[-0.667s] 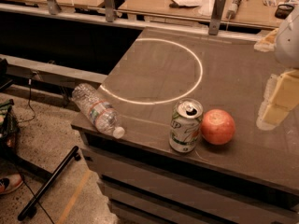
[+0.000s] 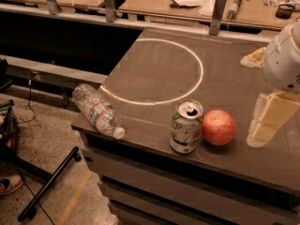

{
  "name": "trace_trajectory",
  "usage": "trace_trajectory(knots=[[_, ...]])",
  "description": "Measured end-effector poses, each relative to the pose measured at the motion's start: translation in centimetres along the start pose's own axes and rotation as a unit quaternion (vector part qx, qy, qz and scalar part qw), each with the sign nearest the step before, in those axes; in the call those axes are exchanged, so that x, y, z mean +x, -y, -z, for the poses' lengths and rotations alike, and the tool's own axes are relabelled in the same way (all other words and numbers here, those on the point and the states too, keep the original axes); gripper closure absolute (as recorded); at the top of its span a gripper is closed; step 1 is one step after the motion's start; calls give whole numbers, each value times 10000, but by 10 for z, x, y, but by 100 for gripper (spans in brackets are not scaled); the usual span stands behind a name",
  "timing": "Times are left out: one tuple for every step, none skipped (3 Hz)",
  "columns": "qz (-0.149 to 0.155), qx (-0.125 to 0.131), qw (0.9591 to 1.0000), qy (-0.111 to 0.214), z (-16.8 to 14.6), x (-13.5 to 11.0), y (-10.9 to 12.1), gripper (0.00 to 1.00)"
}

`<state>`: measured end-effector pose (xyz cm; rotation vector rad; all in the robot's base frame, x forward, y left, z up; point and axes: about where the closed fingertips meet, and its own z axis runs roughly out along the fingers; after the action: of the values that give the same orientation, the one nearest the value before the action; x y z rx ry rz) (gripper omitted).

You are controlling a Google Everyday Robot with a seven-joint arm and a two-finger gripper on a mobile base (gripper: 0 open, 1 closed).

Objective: Pick apple

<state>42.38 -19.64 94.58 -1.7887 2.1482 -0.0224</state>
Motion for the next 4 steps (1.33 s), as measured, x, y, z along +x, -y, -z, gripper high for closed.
trace_trajectory(knots=[[262,-337,9990,147,-43,-11,-20,0],[399,-673,9968,142,-78,-16,-34,3],[482,-928,9944,128,-99,-19,-42,34],[494,-1042,9933,124,-108,-19,-45,56]])
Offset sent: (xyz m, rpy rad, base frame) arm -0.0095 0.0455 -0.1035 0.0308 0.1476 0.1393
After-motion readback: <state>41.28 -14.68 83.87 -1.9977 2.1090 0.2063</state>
